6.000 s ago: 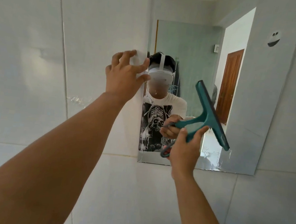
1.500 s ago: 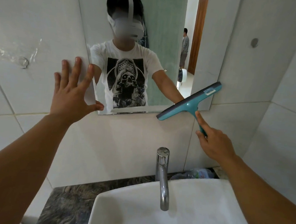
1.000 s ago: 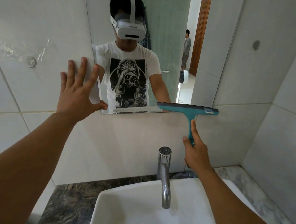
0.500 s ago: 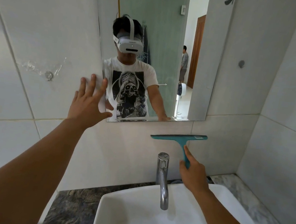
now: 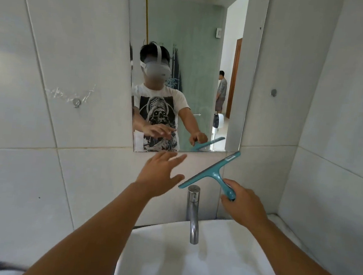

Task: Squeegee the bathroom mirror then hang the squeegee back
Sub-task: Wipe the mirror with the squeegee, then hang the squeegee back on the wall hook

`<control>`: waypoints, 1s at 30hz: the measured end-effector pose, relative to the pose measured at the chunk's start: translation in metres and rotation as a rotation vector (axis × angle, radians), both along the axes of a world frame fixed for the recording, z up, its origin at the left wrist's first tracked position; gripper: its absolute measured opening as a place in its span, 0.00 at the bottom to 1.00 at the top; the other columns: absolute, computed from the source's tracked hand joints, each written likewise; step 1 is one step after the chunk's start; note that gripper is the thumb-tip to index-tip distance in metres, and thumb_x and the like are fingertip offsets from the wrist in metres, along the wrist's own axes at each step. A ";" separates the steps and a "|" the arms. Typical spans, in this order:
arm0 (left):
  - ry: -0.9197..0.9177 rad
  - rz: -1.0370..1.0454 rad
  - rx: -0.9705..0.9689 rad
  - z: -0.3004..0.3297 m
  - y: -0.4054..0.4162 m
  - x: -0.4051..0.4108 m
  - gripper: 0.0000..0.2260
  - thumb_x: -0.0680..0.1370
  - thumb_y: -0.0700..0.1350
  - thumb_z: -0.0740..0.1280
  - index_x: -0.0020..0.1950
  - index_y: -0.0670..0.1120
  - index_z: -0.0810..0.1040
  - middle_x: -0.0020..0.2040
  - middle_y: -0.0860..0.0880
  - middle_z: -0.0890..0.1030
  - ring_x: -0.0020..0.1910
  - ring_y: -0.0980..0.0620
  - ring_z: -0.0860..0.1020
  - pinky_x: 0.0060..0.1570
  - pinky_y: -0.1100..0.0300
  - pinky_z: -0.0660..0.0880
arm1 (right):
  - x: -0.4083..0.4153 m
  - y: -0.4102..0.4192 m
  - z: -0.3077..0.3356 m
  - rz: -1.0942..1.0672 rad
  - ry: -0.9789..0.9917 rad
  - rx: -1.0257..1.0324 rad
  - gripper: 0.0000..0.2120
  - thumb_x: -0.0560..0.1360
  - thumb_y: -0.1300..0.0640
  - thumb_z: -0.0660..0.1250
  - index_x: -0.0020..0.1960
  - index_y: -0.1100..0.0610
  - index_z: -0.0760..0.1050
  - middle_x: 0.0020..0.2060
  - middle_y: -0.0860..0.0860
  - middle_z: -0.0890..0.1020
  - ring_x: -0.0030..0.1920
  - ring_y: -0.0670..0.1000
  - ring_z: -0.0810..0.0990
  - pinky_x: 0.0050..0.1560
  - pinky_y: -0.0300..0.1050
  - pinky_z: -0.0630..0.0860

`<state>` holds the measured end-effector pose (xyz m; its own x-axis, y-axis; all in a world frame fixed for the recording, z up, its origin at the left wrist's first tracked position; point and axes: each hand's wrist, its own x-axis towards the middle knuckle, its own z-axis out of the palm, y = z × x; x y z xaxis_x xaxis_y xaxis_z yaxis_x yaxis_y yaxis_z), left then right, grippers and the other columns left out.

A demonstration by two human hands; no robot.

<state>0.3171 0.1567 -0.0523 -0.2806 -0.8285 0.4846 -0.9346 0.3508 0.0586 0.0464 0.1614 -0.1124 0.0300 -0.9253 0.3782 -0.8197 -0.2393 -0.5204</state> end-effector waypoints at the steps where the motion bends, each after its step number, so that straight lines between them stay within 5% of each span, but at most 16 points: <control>1: -0.009 -0.031 0.006 0.001 0.003 -0.010 0.29 0.78 0.62 0.62 0.77 0.61 0.58 0.75 0.51 0.68 0.74 0.47 0.62 0.70 0.44 0.65 | -0.004 0.003 0.005 0.024 0.004 -0.014 0.25 0.74 0.46 0.68 0.71 0.44 0.69 0.52 0.52 0.84 0.45 0.53 0.82 0.49 0.48 0.80; 17: -0.080 -0.204 -0.074 0.003 0.041 -0.074 0.12 0.77 0.52 0.68 0.61 0.58 0.81 0.73 0.53 0.71 0.72 0.46 0.61 0.68 0.47 0.61 | -0.027 0.034 0.082 0.359 0.257 0.051 0.25 0.62 0.38 0.77 0.56 0.45 0.81 0.47 0.45 0.85 0.44 0.46 0.82 0.48 0.43 0.81; 24: -0.039 -0.147 -0.029 -0.001 0.054 -0.087 0.12 0.79 0.50 0.67 0.62 0.56 0.80 0.61 0.55 0.82 0.73 0.51 0.66 0.74 0.48 0.39 | -0.041 0.021 0.103 0.402 0.386 -0.025 0.31 0.58 0.30 0.74 0.56 0.43 0.79 0.45 0.42 0.85 0.41 0.44 0.82 0.47 0.44 0.81; 30: -0.020 -0.113 -0.012 -0.013 0.062 -0.103 0.18 0.79 0.50 0.67 0.69 0.59 0.73 0.51 0.55 0.83 0.52 0.56 0.79 0.74 0.40 0.43 | -0.059 0.002 0.110 0.415 0.389 -0.172 0.32 0.57 0.26 0.71 0.55 0.43 0.81 0.45 0.40 0.84 0.41 0.41 0.79 0.48 0.46 0.79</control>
